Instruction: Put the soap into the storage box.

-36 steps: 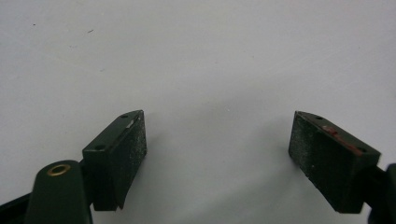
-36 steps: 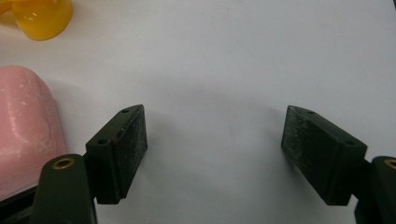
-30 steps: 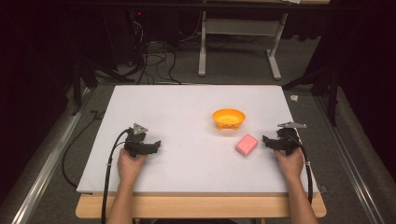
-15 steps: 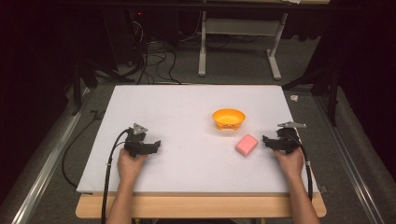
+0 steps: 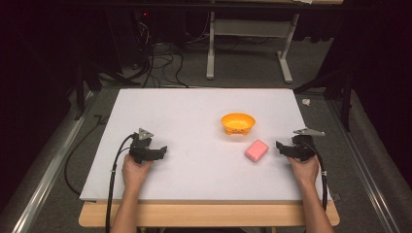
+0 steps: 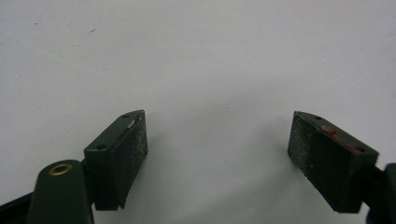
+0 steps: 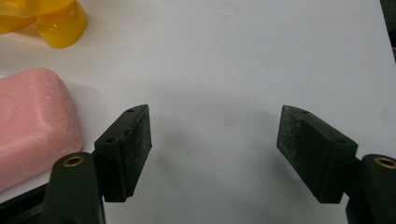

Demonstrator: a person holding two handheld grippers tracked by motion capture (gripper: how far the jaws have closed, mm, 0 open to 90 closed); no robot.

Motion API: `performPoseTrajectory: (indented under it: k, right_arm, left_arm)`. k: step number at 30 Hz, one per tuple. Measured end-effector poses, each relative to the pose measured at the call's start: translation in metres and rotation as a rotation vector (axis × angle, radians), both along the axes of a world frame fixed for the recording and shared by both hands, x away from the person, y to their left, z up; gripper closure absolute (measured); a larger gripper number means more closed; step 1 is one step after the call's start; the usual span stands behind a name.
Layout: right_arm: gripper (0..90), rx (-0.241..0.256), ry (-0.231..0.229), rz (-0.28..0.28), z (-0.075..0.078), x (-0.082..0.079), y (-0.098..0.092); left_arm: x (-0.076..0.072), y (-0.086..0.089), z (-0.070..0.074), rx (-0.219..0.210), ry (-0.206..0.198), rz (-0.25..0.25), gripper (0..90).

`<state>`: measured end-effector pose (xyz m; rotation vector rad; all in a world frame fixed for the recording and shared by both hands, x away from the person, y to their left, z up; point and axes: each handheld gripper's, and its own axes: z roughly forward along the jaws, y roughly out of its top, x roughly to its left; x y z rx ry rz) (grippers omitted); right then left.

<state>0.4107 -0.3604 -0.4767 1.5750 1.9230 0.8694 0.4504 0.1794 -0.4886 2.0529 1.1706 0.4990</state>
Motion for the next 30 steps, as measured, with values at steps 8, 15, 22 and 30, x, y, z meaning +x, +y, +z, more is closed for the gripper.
performPoseTrajectory:
  k: [8,15,22,30]
  right_arm:
    - [26.6,0.031,-0.042,0.034,0.009,-0.013,0.001]
    - [23.5,0.039,-0.076,0.074,0.019,-0.025,0.005]
    - [18.7,0.038,-0.088,0.176,0.031,-0.039,0.021]
    - [13.9,0.048,-0.091,0.250,0.035,-0.044,0.039]
  left_arm:
    - [0.000,0.000,0.000,0.000,0.000,0.001,20.4]
    - [0.000,0.000,0.000,-0.001,0.001,0.002,20.4]
    - [0.000,0.000,0.000,-0.002,0.000,0.005,20.4]
    - [0.000,0.000,0.000,-0.001,0.000,0.006,20.4]
